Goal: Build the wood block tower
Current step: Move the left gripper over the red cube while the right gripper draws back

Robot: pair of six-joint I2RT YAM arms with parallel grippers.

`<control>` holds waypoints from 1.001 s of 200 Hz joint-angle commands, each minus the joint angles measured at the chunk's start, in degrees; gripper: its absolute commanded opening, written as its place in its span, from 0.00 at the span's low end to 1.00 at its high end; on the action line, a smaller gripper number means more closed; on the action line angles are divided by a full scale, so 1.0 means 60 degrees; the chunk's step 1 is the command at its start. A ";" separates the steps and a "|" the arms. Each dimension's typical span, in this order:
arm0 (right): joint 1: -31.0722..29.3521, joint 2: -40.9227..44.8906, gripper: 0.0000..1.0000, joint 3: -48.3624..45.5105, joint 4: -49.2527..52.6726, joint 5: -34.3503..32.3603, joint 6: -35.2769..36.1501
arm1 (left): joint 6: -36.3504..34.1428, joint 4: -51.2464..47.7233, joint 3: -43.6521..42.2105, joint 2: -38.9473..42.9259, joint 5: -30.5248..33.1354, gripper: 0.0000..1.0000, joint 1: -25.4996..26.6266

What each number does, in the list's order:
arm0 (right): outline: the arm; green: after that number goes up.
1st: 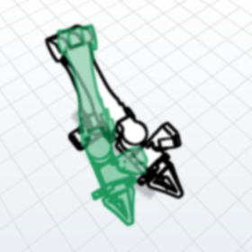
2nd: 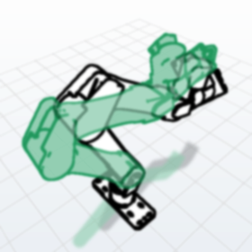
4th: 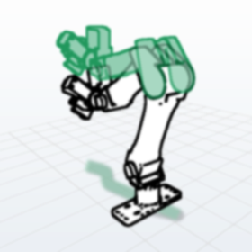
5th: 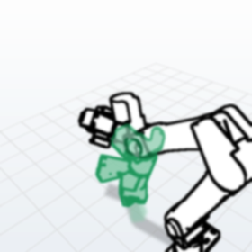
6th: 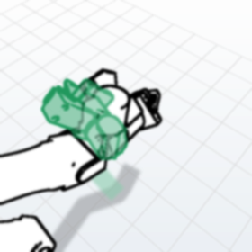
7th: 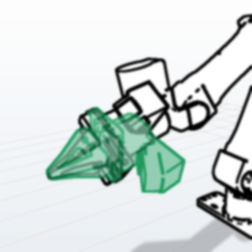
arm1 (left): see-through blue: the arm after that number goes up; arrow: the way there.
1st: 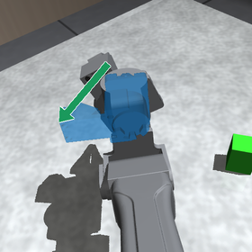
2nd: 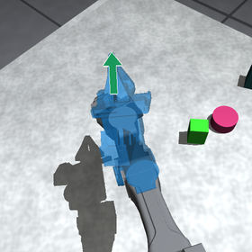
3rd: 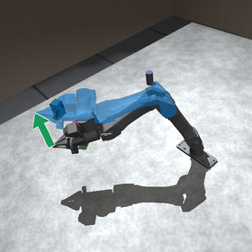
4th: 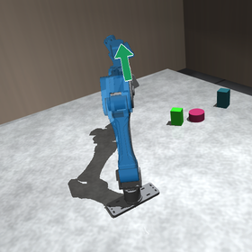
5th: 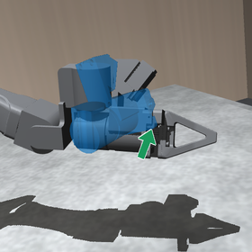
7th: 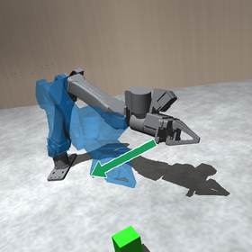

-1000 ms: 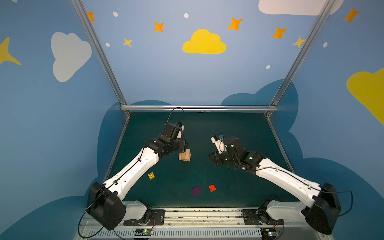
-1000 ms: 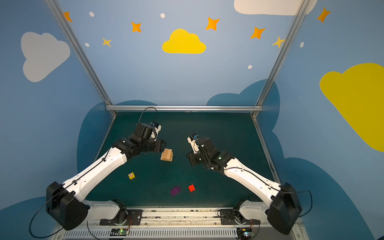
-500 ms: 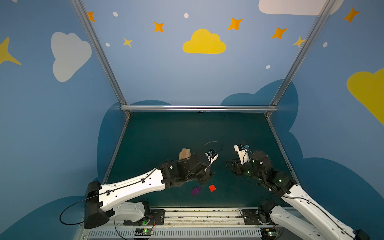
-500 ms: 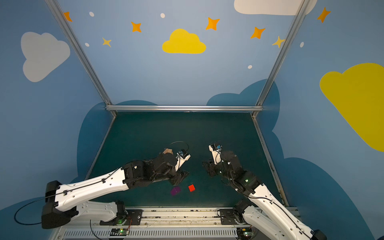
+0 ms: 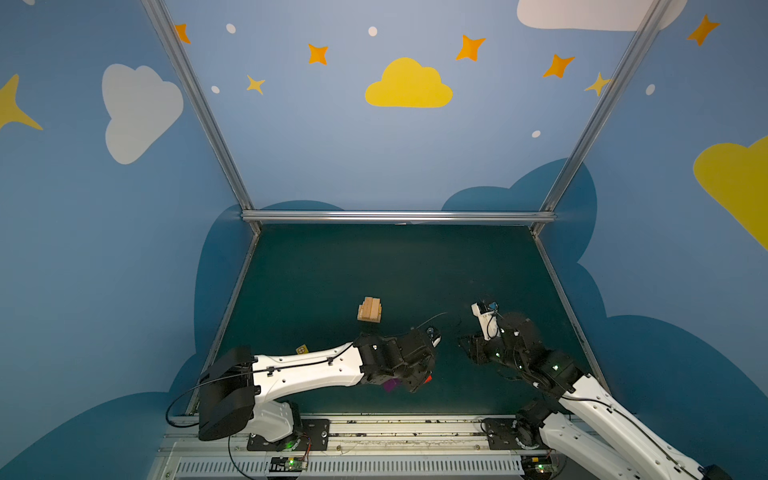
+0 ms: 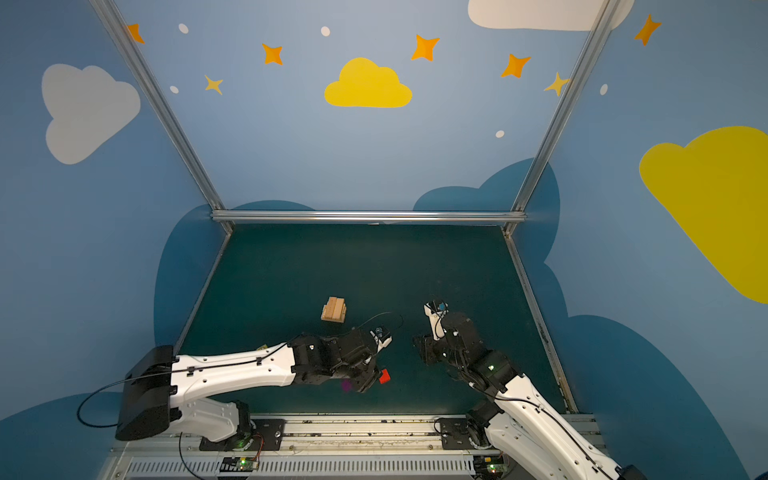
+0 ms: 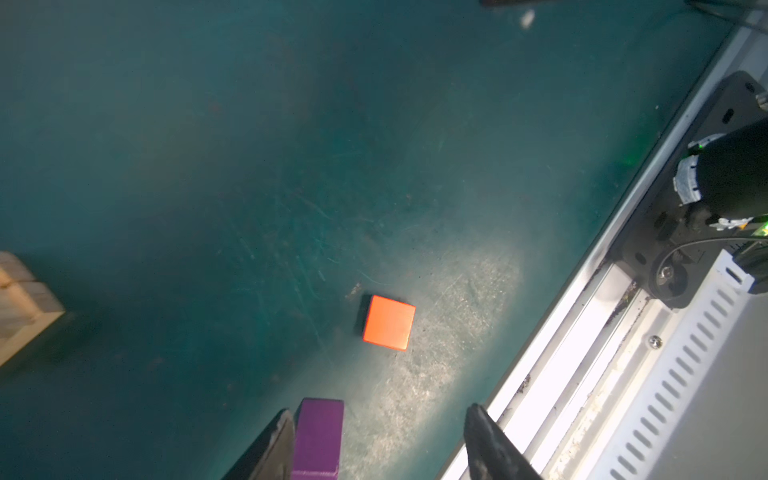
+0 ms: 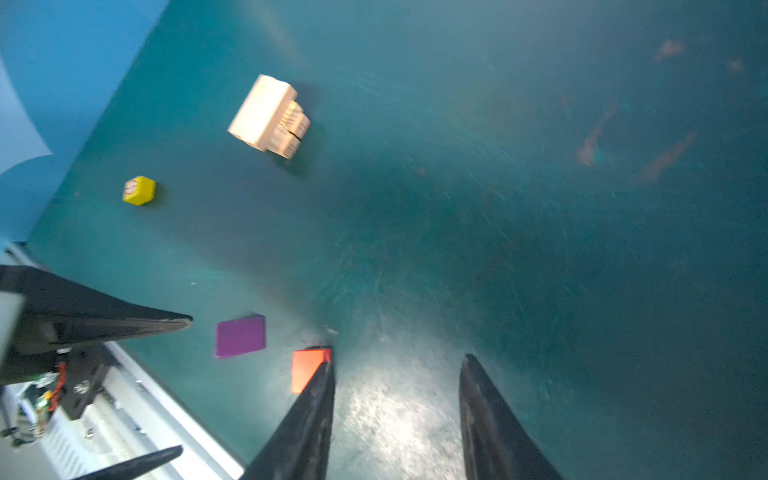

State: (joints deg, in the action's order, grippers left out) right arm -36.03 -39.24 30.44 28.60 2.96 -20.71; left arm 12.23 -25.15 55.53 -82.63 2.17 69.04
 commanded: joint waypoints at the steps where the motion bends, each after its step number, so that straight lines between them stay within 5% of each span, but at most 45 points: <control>1: 0.0129 0.0284 0.44 -0.0310 -0.0335 -0.0288 -0.0145 | -0.0348 0.0926 -0.0099 -0.0335 -0.0305 0.66 0.0023; 200: 0.0395 -0.0344 0.45 -0.0436 -0.0986 -0.0256 0.0188 | -0.0541 0.0613 0.0813 -0.2692 -0.0831 0.55 -0.0365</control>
State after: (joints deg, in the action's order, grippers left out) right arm -34.11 -41.54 28.14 23.33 2.35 -20.47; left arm 9.19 -20.43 59.31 -98.32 -2.57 67.22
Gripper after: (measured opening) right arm 0.451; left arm 0.560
